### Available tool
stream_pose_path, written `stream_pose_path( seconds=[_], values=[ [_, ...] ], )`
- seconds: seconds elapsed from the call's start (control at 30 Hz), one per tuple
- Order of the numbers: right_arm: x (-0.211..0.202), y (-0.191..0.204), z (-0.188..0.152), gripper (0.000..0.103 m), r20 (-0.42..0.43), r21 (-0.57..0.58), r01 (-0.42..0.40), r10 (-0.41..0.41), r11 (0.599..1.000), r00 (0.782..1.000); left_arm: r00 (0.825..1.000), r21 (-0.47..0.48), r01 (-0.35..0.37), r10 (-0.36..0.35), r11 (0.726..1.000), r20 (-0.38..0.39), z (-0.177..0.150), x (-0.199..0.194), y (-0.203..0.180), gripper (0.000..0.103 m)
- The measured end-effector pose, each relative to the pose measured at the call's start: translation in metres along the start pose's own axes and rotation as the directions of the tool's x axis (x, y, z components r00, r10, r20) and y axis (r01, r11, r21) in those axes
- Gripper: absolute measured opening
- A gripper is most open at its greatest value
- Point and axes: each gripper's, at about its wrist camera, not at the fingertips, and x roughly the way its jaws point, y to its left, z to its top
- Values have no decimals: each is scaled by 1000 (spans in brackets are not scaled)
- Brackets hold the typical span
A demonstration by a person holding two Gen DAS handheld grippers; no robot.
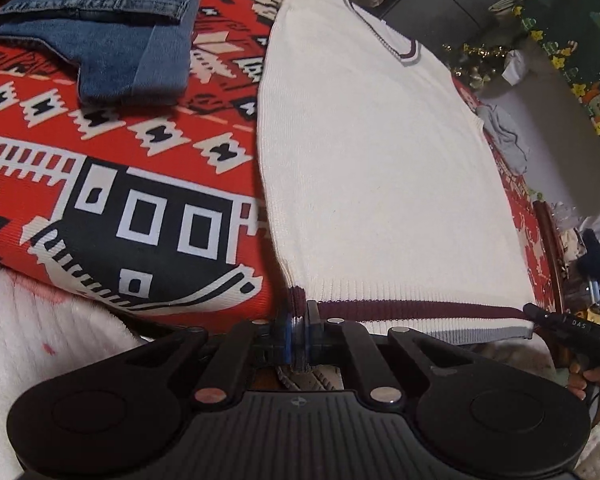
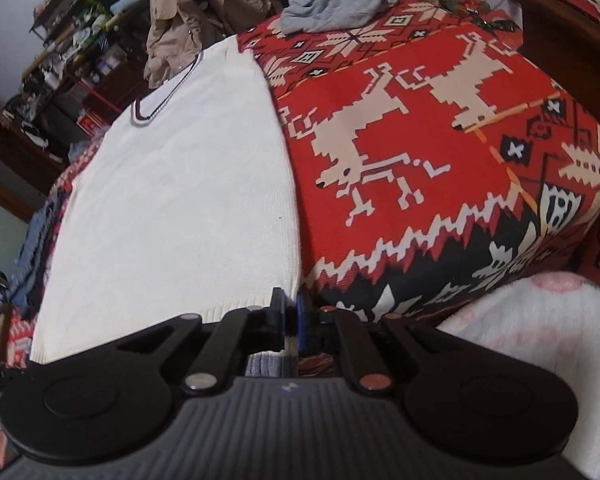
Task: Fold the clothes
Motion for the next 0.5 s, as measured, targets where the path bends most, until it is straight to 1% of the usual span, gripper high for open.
stream_pose_path(
  seconds=[0.2,0.3,0.33,0.37,0.47,0.5],
  values=[
    [-2,-1,-1,6,-4,4,-1,1,1000,1000,1000,-1,4,-4,1000,-7,-1,1,0,6],
    [-5,-3,-2,7,-6,10,5,-5,1000,1000,1000,10,-6,7,1000,-9,-1,1,-3,10],
    [-6,-3,-2,7,-8,13,6,-6,1000,1000,1000,20,-17,17,1000,-6,-1,0,-5,12],
    [-7,-4,-2,11,-9,10,15,-15,1000,1000,999,37,-35,35,999,-1,-2,-2,-8,13],
    [-15,-4,-1,16,1,-16,61,-61,998,998,997,72,-83,82,994,13,-3,-9,-12,13],
    [-19,-5,-1,16,4,-18,65,-65,998,998,996,80,-88,87,993,22,-3,-12,-14,13]
  ],
)
